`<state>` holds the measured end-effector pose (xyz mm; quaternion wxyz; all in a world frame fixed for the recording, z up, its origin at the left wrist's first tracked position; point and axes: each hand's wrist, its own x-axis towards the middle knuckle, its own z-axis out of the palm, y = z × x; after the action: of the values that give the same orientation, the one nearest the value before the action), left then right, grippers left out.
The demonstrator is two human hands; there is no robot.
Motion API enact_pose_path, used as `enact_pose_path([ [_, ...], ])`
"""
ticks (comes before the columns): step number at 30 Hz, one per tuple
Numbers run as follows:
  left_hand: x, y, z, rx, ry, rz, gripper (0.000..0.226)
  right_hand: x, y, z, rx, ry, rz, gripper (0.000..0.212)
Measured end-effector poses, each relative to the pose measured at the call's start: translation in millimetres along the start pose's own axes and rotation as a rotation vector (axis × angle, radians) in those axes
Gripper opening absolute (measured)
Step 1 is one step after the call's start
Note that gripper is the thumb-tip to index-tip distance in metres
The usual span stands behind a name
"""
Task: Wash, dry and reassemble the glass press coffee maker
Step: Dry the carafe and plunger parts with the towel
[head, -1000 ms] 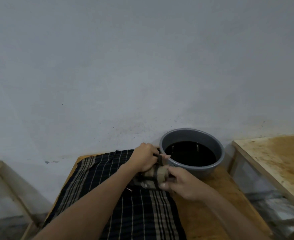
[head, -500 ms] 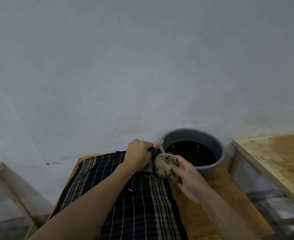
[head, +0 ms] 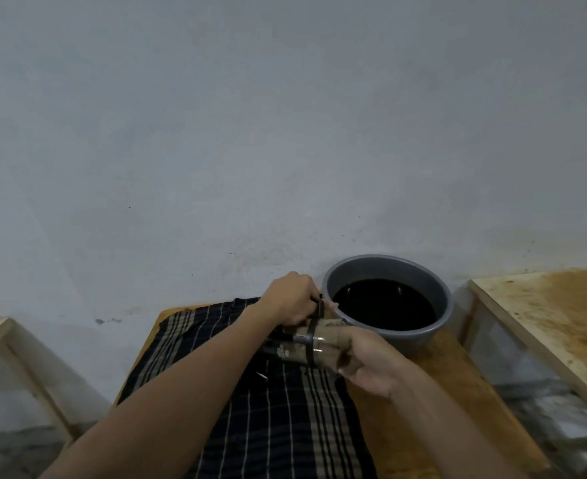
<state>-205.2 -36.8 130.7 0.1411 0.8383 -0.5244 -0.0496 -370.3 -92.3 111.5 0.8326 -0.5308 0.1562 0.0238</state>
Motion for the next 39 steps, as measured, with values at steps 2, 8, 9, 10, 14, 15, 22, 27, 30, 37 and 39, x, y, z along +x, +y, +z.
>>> enact_pose_path([
  [2, 0.5, -7.4, -3.1, -0.04, -0.031, -0.024, 0.041, -4.8, 0.4, -1.6, 0.084, -0.03, -0.057, 0.027],
  [8, -1.0, -21.8, -13.9, -0.177, -0.245, -0.068, 0.034, -17.3, -7.5, -12.2, -0.891, -0.005, -0.666, 0.026],
  [9, -0.9, -21.2, -13.4, -0.158, -0.311, -0.075, 0.034, -15.8, -10.0, -12.6, -1.02, -0.048, -0.725, 0.025],
  [10, 0.4, -17.6, -10.8, -0.121, -0.373, -0.08, 0.034, -12.8, -10.6, -11.6, -1.13, -0.094, -0.755, 0.025],
  [14, 0.5, -12.5, 0.0, -0.061, -0.44, -0.108, 0.029, 7.5, 7.5, -9.4, -1.205, -0.176, -0.483, 0.02],
  [15, 0.3, -13.9, 1.9, -0.053, -0.386, -0.113, 0.03, 11.4, 14.3, -10.8, -1.074, -0.106, -0.398, 0.018],
  [22, -12.3, -17.1, 6.2, 0.352, 0.263, -0.018, 0.03, 18.1, 13.7, -10.3, 0.555, 0.253, -0.147, 0.023],
  [27, -17.5, -23.8, 16.7, 0.156, 0.503, 0.013, 0.059, 16.5, 17.2, -4.8, -0.361, 0.273, -0.453, 0.032],
  [30, -10.7, -22.1, 9.2, -0.125, 0.458, -0.028, 0.063, 13.5, 17.1, -8.0, -0.899, 0.186, -0.642, 0.009],
  [37, -8.6, -17.8, 4.5, -0.27, 0.116, -0.021, 0.055, 6.4, -7.8, 1.4, -1.344, -0.158, -0.29, 0.021],
  [39, -8.7, -1.1, 2.6, -0.083, 0.075, 0.006, 0.038, 13.4, 1.8, 6.4, -0.87, -0.168, -0.119, 0.053],
])
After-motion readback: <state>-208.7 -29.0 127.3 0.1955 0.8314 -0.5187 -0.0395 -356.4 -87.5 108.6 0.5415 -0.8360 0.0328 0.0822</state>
